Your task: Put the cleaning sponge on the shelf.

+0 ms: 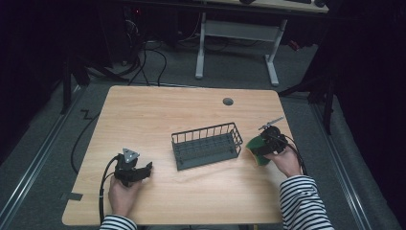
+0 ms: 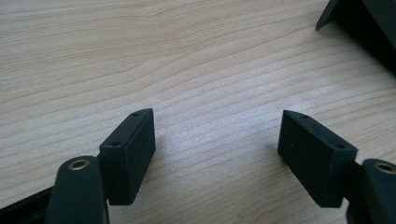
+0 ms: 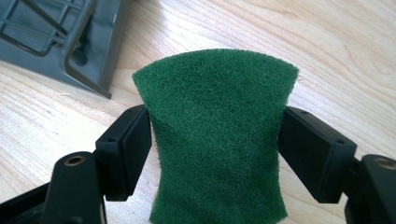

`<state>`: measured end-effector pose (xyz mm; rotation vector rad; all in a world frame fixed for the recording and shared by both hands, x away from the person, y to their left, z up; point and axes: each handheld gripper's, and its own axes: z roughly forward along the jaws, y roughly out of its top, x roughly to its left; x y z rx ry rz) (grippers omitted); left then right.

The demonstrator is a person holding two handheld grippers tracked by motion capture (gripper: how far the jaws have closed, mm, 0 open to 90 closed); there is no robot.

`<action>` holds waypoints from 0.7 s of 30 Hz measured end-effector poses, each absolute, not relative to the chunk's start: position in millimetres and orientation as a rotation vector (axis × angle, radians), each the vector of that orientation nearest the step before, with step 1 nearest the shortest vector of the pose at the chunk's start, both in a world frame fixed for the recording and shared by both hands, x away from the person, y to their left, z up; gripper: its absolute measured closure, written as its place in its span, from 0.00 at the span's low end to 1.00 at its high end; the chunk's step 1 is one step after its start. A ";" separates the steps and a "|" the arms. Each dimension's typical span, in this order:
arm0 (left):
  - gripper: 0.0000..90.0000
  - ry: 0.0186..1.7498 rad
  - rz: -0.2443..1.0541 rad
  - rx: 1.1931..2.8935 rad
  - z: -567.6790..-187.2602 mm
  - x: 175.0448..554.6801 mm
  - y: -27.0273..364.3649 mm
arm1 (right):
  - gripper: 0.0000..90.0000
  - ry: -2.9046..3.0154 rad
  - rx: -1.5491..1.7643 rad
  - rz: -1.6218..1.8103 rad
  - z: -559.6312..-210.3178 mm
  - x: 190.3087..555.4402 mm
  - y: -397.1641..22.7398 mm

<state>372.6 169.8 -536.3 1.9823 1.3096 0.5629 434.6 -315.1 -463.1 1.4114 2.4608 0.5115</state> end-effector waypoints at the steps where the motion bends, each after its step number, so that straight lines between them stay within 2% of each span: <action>1: 0.31 1.309 0.562 1.982 -536.3 372.6 169.8 | 0.31 2.452 1.406 0.525 -461.5 433.6 -315.0; 21: 0.31 1.308 0.563 1.983 -536.4 372.6 169.6 | 0.34 2.389 1.421 0.689 -438.7 419.2 -324.8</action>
